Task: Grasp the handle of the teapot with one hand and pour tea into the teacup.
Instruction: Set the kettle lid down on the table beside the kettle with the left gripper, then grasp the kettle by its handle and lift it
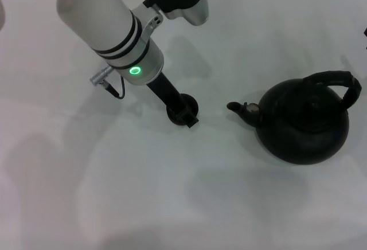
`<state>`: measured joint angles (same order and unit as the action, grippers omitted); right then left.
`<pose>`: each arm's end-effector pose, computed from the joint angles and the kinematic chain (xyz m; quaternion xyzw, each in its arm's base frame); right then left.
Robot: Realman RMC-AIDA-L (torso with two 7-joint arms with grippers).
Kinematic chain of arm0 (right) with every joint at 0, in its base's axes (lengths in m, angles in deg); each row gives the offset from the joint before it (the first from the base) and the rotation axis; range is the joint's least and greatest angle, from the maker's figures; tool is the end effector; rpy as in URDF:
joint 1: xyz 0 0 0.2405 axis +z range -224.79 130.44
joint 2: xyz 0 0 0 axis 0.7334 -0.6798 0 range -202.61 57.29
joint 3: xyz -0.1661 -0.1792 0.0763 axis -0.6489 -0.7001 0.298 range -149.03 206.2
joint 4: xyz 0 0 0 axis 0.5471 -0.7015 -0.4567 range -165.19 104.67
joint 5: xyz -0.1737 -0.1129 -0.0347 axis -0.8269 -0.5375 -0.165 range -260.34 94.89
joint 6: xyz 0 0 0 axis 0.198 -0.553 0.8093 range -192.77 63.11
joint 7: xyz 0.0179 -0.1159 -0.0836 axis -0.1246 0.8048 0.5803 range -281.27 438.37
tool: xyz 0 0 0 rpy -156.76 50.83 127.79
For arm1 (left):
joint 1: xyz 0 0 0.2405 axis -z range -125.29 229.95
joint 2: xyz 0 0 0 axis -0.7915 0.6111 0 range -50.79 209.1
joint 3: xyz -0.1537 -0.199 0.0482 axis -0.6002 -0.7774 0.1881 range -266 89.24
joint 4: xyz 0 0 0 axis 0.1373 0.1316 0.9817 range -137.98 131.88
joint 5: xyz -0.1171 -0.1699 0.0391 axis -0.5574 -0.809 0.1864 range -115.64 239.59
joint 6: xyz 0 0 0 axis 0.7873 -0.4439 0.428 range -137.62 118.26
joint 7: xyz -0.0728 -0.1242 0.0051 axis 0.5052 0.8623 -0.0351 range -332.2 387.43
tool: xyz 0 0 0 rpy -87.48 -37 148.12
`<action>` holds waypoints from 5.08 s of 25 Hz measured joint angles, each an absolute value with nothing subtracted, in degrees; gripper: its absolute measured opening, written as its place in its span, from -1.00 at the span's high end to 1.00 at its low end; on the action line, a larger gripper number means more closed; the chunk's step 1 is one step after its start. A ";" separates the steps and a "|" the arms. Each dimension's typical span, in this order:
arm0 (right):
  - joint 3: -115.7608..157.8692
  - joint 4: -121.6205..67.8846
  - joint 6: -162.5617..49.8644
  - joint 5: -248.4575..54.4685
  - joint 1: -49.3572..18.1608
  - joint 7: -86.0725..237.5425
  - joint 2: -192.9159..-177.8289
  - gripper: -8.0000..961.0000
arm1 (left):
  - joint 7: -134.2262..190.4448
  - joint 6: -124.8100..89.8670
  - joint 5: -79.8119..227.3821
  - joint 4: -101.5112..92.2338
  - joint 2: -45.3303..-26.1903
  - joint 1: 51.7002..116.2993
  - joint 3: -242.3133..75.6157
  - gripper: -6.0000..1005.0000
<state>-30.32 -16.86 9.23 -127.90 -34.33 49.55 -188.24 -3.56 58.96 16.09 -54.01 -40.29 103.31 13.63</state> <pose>0.3762 0.2720 0.0302 -0.7562 0.2166 0.2931 0.5435 -0.1375 0.3634 -0.1106 -0.9465 -0.2402 0.1925 0.0971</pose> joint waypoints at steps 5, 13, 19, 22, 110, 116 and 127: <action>-30.43 -16.90 9.30 -127.90 -34.20 49.55 -188.24 -0.62 | -3.56 58.86 16.10 -53.97 -40.29 103.30 14.39 -0.41; -30.56 -16.91 9.32 -127.90 -34.09 49.59 -188.24 -0.62 | -2.93 58.30 16.19 -53.93 -40.29 103.35 15.42 -0.41; -30.44 -16.90 9.11 -127.90 -34.08 49.62 -188.24 -0.61 | -2.89 57.68 16.17 -53.94 -40.29 103.27 15.42 -0.41; -30.32 -16.91 9.12 -127.90 -34.07 49.63 -188.24 -0.61 | -2.84 57.38 16.15 -53.94 -40.29 103.25 15.42 -0.41; -37.01 28.27 6.49 -165.64 -53.00 8.15 -188.12 -0.59 | -86.33 50.44 -54.28 -58.78 -39.76 55.31 -2.12 -0.55; -37.01 28.23 6.55 -165.48 -52.97 8.15 -188.34 -0.23 | -86.33 50.44 -54.31 -58.65 -39.76 55.21 -2.17 -0.55; -37.35 25.72 6.67 -160.94 -52.57 7.74 -188.41 0.51 | -86.52 50.44 -54.37 -58.51 -39.85 54.63 -2.16 -0.54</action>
<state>-37.35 25.72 6.67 -160.94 -52.57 7.74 -188.41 -86.52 50.44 -54.37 -58.51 -39.85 54.63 -2.16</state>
